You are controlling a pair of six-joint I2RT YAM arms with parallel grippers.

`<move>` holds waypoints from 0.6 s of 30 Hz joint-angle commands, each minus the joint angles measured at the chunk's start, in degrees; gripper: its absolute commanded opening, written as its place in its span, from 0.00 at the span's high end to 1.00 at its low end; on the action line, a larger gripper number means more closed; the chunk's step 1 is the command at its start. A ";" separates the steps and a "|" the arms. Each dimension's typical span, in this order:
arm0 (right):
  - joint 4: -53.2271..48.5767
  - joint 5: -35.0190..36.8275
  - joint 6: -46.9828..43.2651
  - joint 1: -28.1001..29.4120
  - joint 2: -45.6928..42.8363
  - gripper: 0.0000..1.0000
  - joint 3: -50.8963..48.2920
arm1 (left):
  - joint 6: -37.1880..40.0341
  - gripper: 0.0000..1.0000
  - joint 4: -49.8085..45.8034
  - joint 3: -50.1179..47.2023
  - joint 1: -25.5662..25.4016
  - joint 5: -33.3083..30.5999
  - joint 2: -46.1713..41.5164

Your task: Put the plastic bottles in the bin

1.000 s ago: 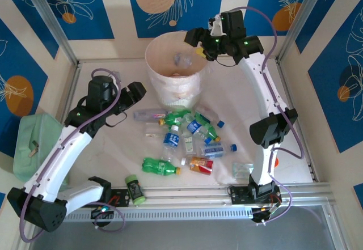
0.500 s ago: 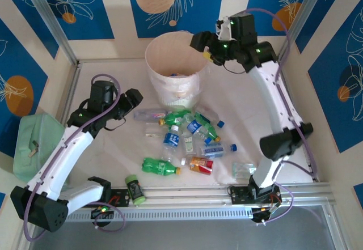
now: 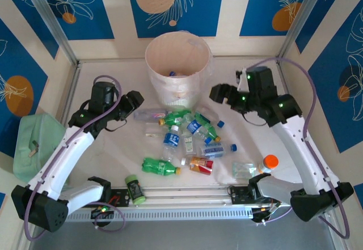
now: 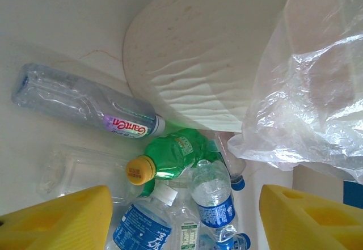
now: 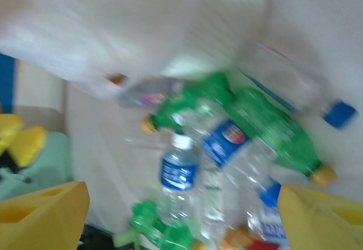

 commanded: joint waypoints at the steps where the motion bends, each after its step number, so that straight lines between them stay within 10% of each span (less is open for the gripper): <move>1: -2.75 1.72 0.02 -1.51 -1.25 0.13 -4.20 | -1.23 0.32 1.19 -1.37 0.57 1.77 0.35; 18: 1.81 2.65 -5.55 -8.01 25.66 0.05 0.96 | -3.49 0.34 5.18 -5.03 0.56 3.82 -1.85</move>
